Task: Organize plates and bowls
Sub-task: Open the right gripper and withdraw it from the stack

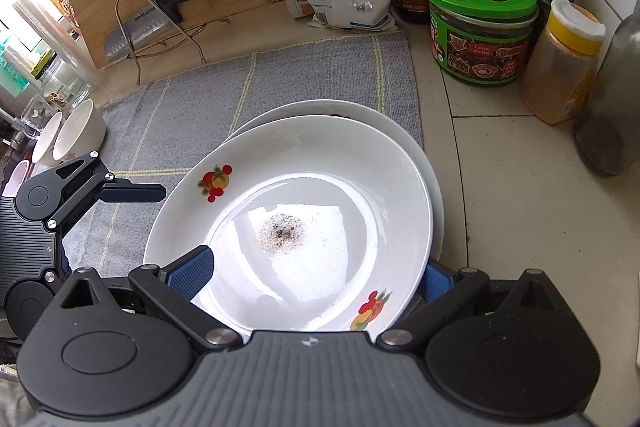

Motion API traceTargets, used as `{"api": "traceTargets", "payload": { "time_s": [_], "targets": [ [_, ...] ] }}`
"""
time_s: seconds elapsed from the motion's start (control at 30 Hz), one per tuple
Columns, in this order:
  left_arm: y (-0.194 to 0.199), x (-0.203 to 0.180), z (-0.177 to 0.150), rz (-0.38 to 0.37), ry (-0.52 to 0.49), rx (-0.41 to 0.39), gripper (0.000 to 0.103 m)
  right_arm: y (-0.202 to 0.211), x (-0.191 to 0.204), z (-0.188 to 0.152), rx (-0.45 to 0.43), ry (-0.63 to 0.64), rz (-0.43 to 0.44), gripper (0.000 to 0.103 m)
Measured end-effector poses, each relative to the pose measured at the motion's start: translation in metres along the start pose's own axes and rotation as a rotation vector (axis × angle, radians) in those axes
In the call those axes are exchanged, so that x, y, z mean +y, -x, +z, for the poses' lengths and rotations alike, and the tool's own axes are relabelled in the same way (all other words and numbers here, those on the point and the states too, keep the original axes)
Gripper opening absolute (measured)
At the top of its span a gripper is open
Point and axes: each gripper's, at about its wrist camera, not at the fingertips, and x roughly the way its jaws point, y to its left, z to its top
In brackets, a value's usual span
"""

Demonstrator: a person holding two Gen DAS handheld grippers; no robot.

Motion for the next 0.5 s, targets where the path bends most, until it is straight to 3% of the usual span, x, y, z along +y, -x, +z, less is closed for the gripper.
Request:
{"api": "traceTargets", "payload": {
  "time_s": [0.5],
  "targets": [
    [-0.004,0.000,0.001,-0.001,0.020,-0.001,0.101,0.002,0.010,-0.001,0.022,0.014,-0.077,0.103]
  ]
}}
